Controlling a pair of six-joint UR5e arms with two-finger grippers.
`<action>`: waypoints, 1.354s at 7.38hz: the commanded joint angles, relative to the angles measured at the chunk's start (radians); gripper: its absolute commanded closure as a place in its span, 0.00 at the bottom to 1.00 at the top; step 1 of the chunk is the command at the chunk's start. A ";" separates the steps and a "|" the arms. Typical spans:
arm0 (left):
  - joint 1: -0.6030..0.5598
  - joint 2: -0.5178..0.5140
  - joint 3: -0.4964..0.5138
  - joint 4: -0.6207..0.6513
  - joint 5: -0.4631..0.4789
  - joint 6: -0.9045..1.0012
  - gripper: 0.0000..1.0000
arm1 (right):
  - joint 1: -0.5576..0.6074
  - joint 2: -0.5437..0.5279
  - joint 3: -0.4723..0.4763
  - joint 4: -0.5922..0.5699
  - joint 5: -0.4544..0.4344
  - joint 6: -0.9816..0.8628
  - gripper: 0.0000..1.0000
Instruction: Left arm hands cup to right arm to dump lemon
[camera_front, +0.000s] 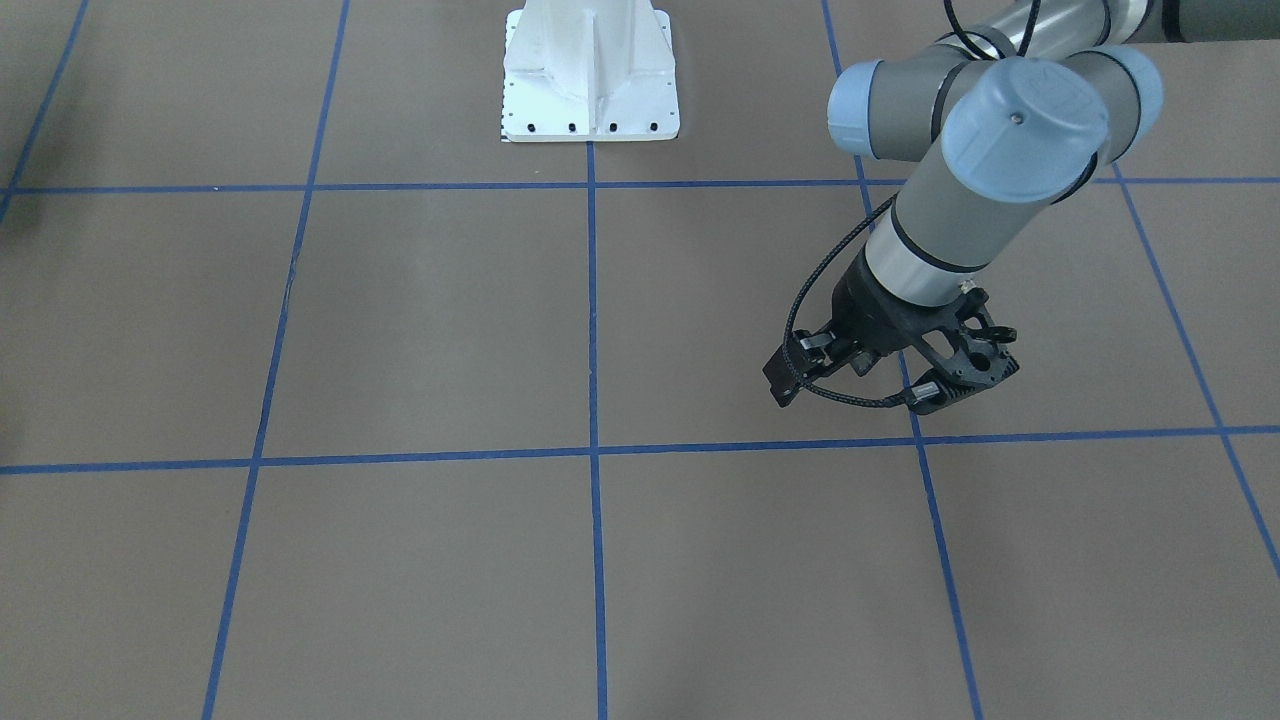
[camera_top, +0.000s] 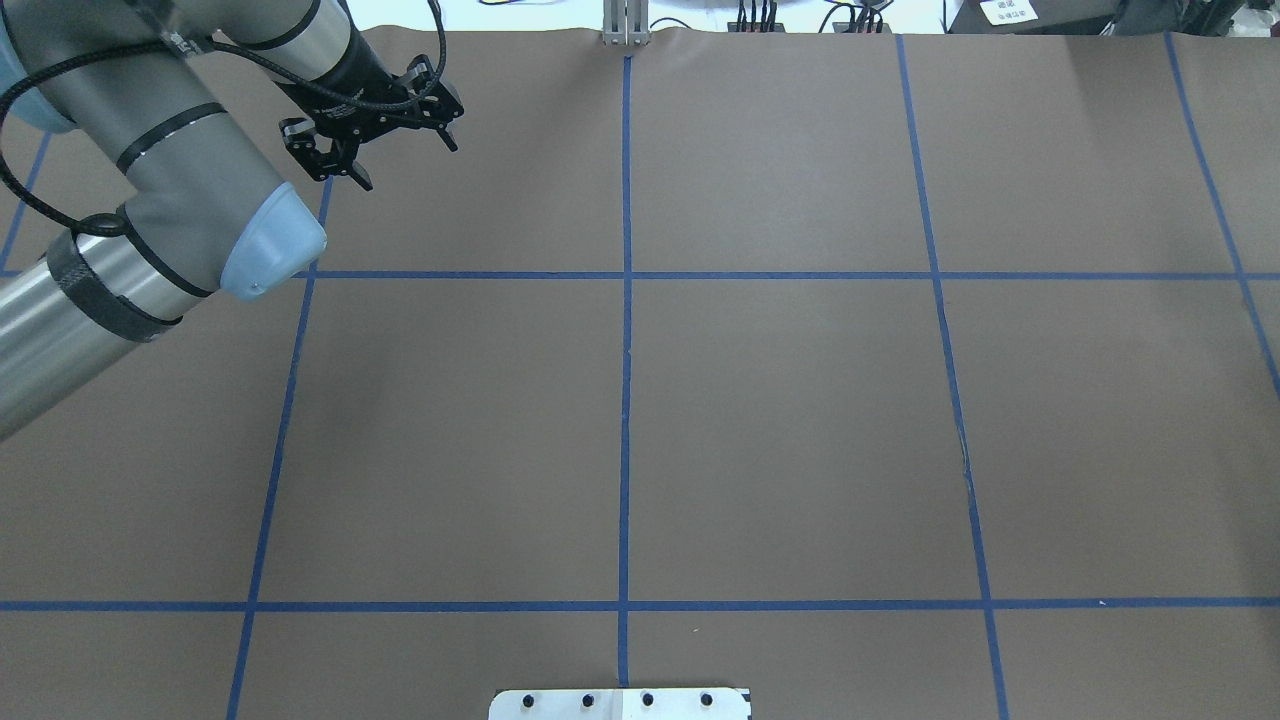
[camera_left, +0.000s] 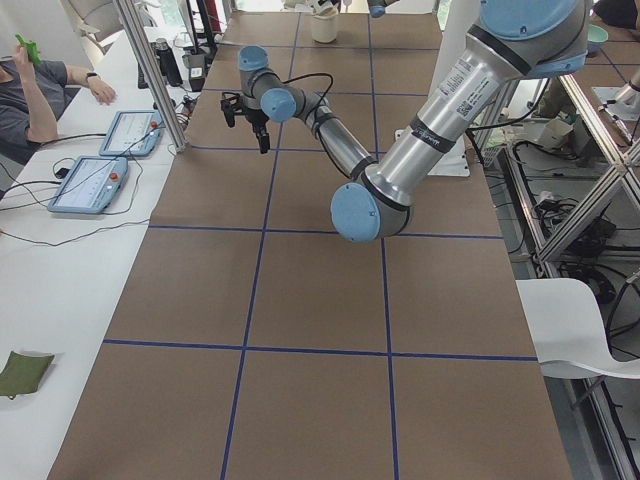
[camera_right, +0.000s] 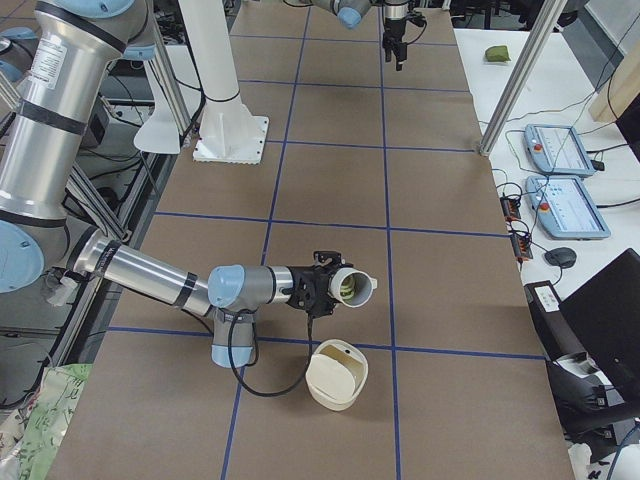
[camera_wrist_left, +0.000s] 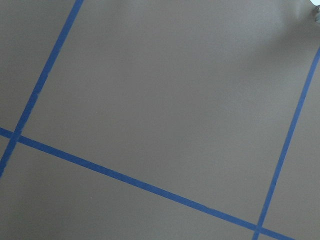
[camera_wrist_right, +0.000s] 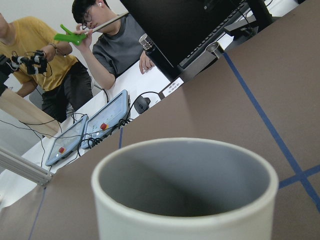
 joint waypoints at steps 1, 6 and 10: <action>0.000 -0.003 -0.001 0.000 0.000 0.001 0.00 | 0.030 0.004 -0.046 0.116 0.002 0.208 1.00; -0.002 -0.004 -0.002 0.002 0.000 0.001 0.00 | 0.113 0.039 -0.181 0.259 0.001 0.547 1.00; -0.017 -0.017 0.001 0.003 0.000 0.045 0.00 | 0.153 0.097 -0.262 0.328 -0.033 0.900 0.97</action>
